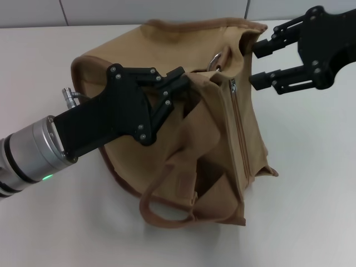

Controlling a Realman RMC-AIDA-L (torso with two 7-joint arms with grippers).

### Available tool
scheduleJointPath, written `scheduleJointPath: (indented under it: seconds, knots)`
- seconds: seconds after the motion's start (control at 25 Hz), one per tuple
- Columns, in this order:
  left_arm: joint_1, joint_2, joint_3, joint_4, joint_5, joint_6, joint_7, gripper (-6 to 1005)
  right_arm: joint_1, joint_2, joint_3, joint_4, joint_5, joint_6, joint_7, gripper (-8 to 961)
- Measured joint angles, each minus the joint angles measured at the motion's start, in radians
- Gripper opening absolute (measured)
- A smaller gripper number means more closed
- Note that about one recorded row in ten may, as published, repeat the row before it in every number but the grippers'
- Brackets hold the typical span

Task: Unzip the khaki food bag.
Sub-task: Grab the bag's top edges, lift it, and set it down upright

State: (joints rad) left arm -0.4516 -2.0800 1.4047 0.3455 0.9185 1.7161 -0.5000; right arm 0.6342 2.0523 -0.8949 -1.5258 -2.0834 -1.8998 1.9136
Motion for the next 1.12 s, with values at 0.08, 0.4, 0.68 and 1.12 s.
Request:
scheduleJointPath:
  seconds: [0.08, 0.4, 0.68, 1.12]
  knots:
    - [0.000, 0.000, 0.000, 0.000, -0.006, 0.010, 0.000, 30, 0.000, 0.005, -0.019, 0.004, -0.014, 0.024, -0.004, 543]
    - [-0.003, 0.000, 0.013, -0.006, -0.013, 0.031, -0.001, 30, -0.019, 0.030, -0.030, 0.025, 0.017, 0.100, -0.014, 543]
    - [-0.007, 0.000, 0.039, -0.007, -0.014, 0.033, -0.001, 30, -0.032, 0.029, -0.028, 0.081, 0.097, 0.135, -0.014, 542]
    - [-0.007, 0.000, 0.066, 0.002, -0.014, 0.052, -0.002, 30, -0.040, 0.032, -0.060, 0.089, 0.099, 0.170, -0.026, 542]
